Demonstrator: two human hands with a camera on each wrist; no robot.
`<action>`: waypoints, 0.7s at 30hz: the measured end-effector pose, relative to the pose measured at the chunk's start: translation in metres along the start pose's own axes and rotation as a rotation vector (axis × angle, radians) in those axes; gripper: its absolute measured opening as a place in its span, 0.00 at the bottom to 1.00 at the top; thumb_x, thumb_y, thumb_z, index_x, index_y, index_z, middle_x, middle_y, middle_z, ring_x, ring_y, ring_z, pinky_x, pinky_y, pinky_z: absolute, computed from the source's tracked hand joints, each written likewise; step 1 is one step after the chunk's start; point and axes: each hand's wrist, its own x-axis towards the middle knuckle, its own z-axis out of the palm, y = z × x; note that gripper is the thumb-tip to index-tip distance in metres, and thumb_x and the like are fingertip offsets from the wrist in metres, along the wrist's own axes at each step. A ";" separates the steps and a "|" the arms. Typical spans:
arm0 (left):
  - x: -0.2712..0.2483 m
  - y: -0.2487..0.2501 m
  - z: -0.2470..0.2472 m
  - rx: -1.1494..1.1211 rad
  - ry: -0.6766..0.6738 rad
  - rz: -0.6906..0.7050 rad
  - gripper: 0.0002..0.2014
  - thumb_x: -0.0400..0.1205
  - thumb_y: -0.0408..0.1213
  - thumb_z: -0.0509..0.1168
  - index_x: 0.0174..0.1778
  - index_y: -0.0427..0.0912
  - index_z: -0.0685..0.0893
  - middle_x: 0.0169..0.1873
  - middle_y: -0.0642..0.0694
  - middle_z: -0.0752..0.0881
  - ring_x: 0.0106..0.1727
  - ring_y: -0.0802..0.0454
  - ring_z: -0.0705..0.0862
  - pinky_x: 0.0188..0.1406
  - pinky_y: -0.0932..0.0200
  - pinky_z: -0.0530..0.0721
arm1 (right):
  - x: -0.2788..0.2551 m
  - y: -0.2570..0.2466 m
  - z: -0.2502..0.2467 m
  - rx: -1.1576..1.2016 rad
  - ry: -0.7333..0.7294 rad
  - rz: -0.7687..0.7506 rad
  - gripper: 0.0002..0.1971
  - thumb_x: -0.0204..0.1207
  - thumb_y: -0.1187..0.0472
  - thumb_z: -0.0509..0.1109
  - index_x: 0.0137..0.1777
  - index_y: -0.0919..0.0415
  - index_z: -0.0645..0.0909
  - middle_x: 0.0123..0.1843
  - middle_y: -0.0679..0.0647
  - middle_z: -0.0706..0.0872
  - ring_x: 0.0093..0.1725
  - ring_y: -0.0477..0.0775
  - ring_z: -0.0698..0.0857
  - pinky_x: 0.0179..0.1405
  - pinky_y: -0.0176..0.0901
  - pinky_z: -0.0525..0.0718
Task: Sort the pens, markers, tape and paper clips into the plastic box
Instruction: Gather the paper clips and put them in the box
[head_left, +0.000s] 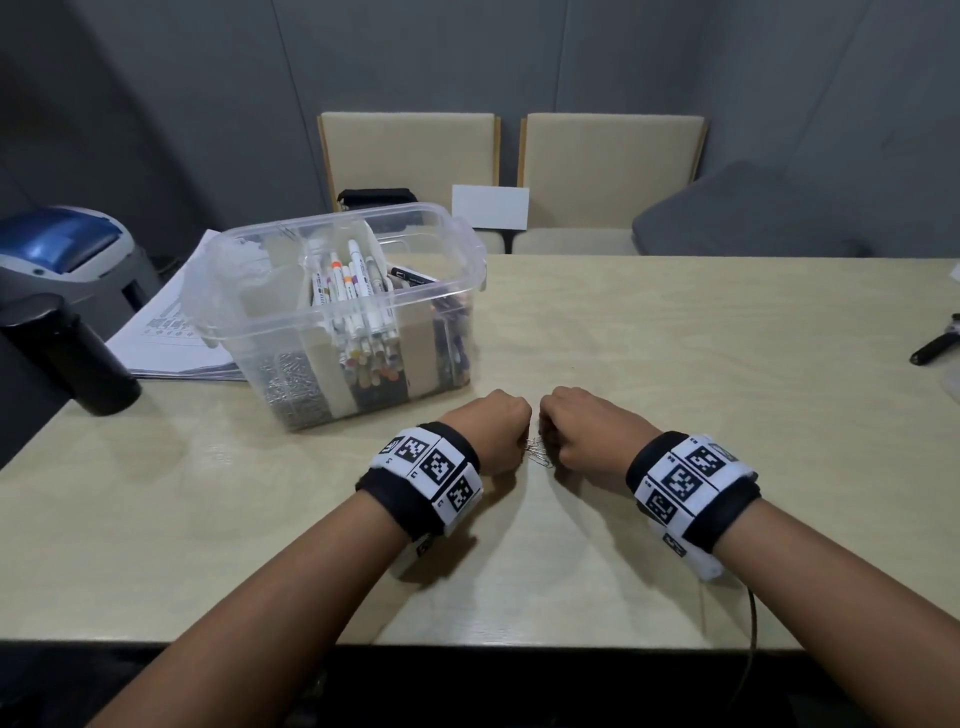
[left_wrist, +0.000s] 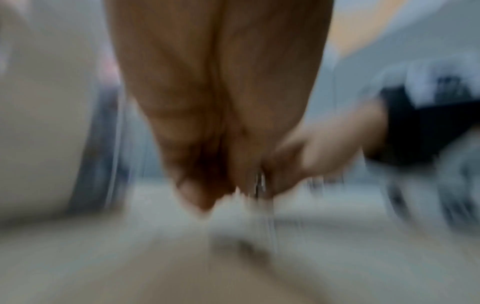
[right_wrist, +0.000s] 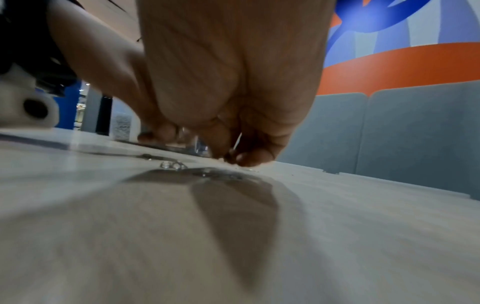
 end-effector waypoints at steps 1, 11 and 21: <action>-0.004 0.000 -0.006 -0.015 0.011 0.003 0.07 0.78 0.29 0.59 0.46 0.37 0.81 0.47 0.37 0.84 0.49 0.38 0.84 0.48 0.48 0.85 | 0.000 0.001 -0.001 0.026 0.011 0.009 0.09 0.72 0.68 0.62 0.51 0.58 0.75 0.55 0.55 0.78 0.56 0.57 0.76 0.52 0.50 0.79; -0.113 -0.080 -0.159 -0.018 0.681 -0.201 0.03 0.81 0.32 0.66 0.45 0.39 0.85 0.41 0.46 0.86 0.45 0.48 0.82 0.47 0.56 0.78 | 0.021 -0.077 -0.094 0.391 0.559 -0.222 0.07 0.78 0.70 0.64 0.46 0.56 0.76 0.47 0.50 0.80 0.46 0.50 0.77 0.42 0.35 0.69; -0.147 -0.148 -0.156 -0.064 0.777 -0.501 0.12 0.78 0.35 0.71 0.57 0.40 0.88 0.47 0.43 0.90 0.49 0.47 0.86 0.55 0.54 0.81 | 0.094 -0.195 -0.131 0.507 0.494 -0.388 0.09 0.76 0.58 0.74 0.54 0.59 0.84 0.48 0.53 0.88 0.45 0.48 0.86 0.54 0.45 0.85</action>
